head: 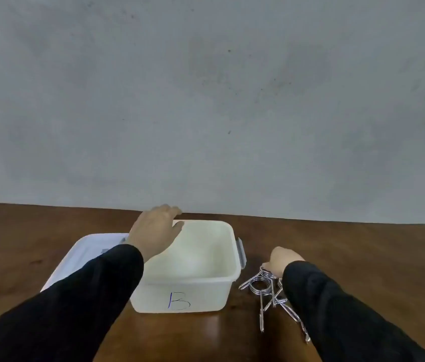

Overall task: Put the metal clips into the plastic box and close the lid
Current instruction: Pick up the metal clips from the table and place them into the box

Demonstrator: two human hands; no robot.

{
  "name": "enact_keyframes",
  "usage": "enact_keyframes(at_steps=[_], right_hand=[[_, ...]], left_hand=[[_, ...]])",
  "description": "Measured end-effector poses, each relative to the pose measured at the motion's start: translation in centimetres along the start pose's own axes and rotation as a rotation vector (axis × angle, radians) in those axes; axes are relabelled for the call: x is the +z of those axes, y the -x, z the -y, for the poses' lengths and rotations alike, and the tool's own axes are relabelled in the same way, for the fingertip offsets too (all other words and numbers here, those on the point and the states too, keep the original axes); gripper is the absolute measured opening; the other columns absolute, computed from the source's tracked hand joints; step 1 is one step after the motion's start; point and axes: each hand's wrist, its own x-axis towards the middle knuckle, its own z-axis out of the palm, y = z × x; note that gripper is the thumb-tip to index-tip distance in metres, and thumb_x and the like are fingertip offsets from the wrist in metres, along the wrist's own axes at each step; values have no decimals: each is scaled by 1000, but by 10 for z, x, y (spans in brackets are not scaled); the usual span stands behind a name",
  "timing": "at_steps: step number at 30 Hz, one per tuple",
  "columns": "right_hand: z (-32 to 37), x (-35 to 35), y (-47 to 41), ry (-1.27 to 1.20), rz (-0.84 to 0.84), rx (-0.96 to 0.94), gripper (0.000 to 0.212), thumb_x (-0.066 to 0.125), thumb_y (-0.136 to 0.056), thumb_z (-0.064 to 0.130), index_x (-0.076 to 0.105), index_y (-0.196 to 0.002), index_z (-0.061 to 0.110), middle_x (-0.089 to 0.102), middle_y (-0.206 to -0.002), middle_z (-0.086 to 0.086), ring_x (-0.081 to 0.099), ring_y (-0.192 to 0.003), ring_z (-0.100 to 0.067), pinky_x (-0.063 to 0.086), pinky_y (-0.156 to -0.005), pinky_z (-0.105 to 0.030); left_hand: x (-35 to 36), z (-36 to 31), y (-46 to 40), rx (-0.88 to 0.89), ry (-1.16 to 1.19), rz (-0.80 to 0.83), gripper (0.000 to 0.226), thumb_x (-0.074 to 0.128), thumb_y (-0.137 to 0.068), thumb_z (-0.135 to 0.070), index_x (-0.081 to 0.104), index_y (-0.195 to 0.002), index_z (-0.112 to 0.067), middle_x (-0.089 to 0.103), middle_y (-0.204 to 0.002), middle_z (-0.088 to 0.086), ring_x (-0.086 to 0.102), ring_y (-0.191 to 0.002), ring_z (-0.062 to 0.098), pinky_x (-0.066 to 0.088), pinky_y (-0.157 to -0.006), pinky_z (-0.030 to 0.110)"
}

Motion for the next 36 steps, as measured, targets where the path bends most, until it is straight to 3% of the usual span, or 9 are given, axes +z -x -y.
enact_keyframes(at_steps=[3, 7, 10, 13, 17, 21, 27, 31, 36], right_hand=[[0, 9, -10, -19, 37, 52, 42, 60, -96, 40, 65, -122, 8, 70, -116, -7, 66, -95, -21, 54, -90, -30], [7, 19, -16, -49, 35, 100, 37, 64, -92, 45, 67, -112, 13, 70, -104, -4, 69, -94, -20, 57, -89, -32], [7, 25, -18, -48, 5, 147, 37, 66, -87, 53, 66, -100, 18, 70, -96, -1, 69, -86, -19, 58, -85, -33], [9, 28, -20, -71, -4, 179, 39, 68, -84, 54, 69, -102, 20, 72, -95, -1, 70, -85, -19, 60, -84, -34], [15, 30, -24, -121, -12, 242, 27, 67, -87, 46, 66, -90, 19, 70, -88, -2, 70, -81, -20, 60, -82, -34], [22, 36, -29, -148, -30, 286, 29, 68, -86, 44, 60, -74, 19, 69, -82, -2, 69, -75, -19, 60, -78, -32], [23, 24, -29, -204, -69, 271, 30, 68, -89, 43, 60, -79, 16, 65, -78, -2, 63, -67, -17, 47, -55, -25], [23, -18, -19, -211, -188, 203, 33, 66, -85, 43, 61, -77, 12, 65, -77, -5, 64, -71, -24, 47, -61, -27], [65, -104, 11, -173, -415, 14, 48, 59, -87, 43, 48, -59, 6, 51, -56, -6, 47, -51, -22, 31, -46, -27]], left_hand=[[5, 22, 5, -129, 10, -34, 41, 48, -93, -38, 54, -130, -22, 58, -127, 1, 53, -116, 24, 41, -93, 40], [20, 47, 8, -253, 32, 106, 55, 47, -93, -40, 38, -144, -21, 42, -146, 3, 41, -131, 26, 36, -102, 44], [31, 61, 6, -277, 156, 172, 61, 47, -94, -41, 31, -148, -18, 32, -154, 7, 32, -139, 26, 30, -111, 41], [38, 67, 6, -269, 221, 190, 61, 47, -95, -40, 30, -149, -18, 30, -155, 7, 29, -141, 24, 27, -113, 37], [39, 75, 3, -232, 200, 160, 58, 46, -95, -41, 35, -147, -18, 38, -151, 4, 36, -137, 22, 32, -110, 38], [39, 82, 1, -208, 231, 138, 51, 45, -95, -41, 42, -142, -21, 46, -146, 1, 45, -131, 21, 37, -106, 37], [43, 88, -1, -193, 338, 98, 47, 47, -96, -38, 46, -140, -21, 49, -143, 1, 47, -128, 21, 36, -102, 30], [44, 96, -5, -254, 385, 116, 46, 46, -97, -35, 47, -139, -17, 55, -138, 7, 50, -126, 26, 38, -98, 32], [43, 106, -7, -380, 634, 195, 40, 42, -99, -28, 49, -137, -21, 58, -131, 8, 55, -99, 20, 40, -80, 28]])
